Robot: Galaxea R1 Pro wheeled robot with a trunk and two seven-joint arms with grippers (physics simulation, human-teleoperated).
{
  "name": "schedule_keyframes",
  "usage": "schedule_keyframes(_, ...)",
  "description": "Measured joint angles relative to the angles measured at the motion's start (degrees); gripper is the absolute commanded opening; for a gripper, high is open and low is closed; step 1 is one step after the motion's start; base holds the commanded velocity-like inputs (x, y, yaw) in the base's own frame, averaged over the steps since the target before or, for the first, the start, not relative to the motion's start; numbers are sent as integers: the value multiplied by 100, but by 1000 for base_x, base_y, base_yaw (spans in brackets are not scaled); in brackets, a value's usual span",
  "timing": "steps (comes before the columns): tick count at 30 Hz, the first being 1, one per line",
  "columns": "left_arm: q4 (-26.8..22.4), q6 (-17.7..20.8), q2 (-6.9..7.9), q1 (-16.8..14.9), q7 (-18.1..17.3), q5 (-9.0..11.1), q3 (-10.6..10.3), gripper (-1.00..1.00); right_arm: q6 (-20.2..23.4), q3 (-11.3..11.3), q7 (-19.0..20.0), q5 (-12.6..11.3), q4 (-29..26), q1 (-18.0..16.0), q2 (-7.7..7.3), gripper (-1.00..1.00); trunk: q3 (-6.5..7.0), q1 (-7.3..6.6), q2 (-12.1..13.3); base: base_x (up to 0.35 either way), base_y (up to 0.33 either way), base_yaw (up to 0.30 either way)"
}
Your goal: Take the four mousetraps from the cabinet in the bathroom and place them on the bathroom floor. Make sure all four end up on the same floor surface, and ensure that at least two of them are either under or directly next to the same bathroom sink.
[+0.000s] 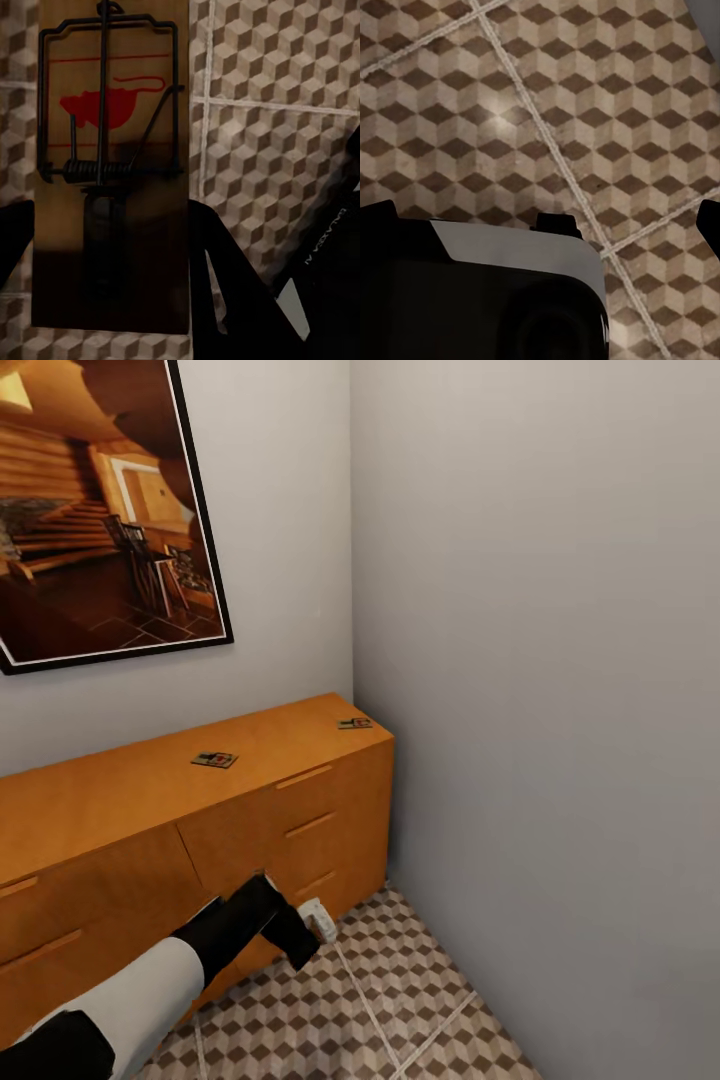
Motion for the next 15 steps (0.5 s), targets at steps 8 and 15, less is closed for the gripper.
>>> schedule_keyframes(8, 2165, -1956, -406, 224, 1496, 374, -46, -100, 0, -4, 0, 9, 0, -2, -24, 100, -1, 0, 0, 0, 0, 0)
schedule_keyframes(15, 3476, -3496, -458, 370, 2155, 1083, -1, -100, -14, -7, -5, 16, -53, -3, -48, 100, -1, 0, 0, 0, 0, 0)
